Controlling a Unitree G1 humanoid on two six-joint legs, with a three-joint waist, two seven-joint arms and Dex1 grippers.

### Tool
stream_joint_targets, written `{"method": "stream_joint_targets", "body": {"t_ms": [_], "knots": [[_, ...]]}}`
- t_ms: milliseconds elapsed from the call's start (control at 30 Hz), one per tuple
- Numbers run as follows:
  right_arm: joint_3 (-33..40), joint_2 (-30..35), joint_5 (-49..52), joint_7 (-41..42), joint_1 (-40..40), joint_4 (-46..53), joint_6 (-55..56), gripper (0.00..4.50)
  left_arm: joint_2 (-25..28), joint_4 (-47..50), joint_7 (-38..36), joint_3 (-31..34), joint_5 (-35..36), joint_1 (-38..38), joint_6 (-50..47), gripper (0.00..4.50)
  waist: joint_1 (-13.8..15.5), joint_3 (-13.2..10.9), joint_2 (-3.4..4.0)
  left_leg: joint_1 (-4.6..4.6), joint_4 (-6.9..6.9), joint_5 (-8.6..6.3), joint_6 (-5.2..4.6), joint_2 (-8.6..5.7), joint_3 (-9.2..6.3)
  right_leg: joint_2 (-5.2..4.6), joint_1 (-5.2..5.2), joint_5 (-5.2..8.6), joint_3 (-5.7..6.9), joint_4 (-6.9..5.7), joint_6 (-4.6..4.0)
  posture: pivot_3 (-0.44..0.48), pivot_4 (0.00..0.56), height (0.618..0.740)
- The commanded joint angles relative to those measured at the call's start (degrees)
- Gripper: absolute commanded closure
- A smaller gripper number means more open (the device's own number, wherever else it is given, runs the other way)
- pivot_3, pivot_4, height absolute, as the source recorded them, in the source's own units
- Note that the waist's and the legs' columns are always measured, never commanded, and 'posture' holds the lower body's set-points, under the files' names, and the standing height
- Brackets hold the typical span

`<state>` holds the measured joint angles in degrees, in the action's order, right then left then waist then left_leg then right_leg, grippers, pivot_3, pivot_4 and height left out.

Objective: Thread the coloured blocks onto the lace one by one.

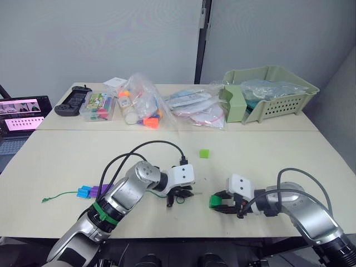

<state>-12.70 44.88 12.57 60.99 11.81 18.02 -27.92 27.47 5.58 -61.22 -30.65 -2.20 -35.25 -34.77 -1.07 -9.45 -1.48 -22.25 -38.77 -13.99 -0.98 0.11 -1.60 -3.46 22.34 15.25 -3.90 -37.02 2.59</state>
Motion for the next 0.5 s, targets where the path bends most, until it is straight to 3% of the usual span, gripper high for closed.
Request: {"method": "stream_joint_targets", "body": {"t_ms": [33,333,500], "knots": [[0.36,-0.26,0.31,-0.68,0.05,1.0,-0.26,3.32,1.6,-1.82,-1.64,-2.16,-1.13,0.68,1.29,4.49,-0.05,0.0,0.0,0.0,0.01,0.0,0.0,0.01,0.01,0.0,0.0,0.0,0.0,0.0,0.0,0.0,0.15,0.74],[-0.26,-0.76,-0.34,-0.7,0.76,0.54,0.51,3.32,0.85,-0.98,-5.09,2.33,4.91,-0.76,5.98,4.49,-0.09,0.0,0.0,-0.03,0.01,0.0,0.0,0.03,0.01,0.01,0.04,0.0,0.0,0.0,-0.01,0.0,0.15,0.74],[-1.34,-0.95,-1.3,-0.19,1.72,0.22,1.65,3.32,2.72,0.77,-8.19,0.64,4.79,-2.2,5.7,4.49,-0.13,-0.01,-0.01,-0.04,0.01,0.0,0.0,0.03,0.01,0.02,0.06,0.0,0.0,0.0,-0.01,0.0,0.15,0.74]]}}
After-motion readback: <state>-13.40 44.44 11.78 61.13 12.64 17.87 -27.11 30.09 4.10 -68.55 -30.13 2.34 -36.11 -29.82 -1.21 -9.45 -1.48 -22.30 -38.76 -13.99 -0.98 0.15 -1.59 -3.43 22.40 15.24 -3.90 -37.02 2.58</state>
